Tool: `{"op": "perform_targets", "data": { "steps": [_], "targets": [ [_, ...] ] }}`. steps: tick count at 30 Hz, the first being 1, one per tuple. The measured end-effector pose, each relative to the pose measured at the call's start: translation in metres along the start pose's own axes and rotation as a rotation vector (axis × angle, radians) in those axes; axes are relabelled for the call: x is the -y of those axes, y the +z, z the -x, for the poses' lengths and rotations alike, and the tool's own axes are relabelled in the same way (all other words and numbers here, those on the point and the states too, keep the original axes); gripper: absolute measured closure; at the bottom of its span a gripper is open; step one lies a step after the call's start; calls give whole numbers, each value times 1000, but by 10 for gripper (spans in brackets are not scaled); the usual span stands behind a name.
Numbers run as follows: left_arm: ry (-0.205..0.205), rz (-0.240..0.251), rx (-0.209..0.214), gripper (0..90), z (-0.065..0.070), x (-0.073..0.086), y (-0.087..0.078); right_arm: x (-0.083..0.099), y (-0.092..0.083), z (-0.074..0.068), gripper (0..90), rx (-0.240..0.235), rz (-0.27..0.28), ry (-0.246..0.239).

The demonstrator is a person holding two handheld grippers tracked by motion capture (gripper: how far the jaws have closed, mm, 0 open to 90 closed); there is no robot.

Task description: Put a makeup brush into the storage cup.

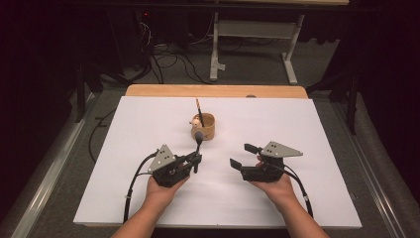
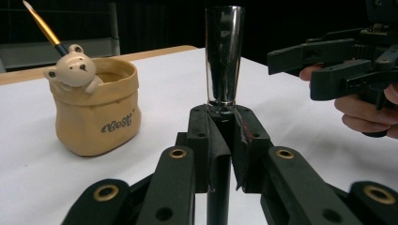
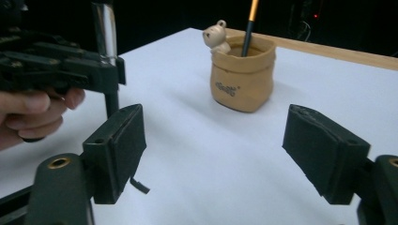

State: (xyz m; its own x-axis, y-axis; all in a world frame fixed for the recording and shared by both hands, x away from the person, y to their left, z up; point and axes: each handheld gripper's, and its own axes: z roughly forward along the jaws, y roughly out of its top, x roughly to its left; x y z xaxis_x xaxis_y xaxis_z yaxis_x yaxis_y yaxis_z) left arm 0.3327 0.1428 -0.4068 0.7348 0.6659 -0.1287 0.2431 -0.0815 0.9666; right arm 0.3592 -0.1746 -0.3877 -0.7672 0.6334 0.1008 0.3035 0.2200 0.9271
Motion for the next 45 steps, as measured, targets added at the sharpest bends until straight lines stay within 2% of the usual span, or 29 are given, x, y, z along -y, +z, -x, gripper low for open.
{"op": "perform_targets", "data": {
  "steps": [5,12,22,35,45],
  "targets": [
    [-4,6,-8,786,-2,-1,-2,5,-8,6,186,33,-8,-10],
    [-11,14,-17,786,-5,-2,-5,13,-17,12,157,70,-6,2],
    [-19,29,-37,786,-11,-4,-11,22,-20,15,73,122,-6,-3],
    [-39,60,-73,786,-24,-7,-20,28,-20,14,14,158,-31,-19],
    [-52,74,-98,786,-30,-11,-17,29,-22,15,10,162,-34,-44]
  ]
}}
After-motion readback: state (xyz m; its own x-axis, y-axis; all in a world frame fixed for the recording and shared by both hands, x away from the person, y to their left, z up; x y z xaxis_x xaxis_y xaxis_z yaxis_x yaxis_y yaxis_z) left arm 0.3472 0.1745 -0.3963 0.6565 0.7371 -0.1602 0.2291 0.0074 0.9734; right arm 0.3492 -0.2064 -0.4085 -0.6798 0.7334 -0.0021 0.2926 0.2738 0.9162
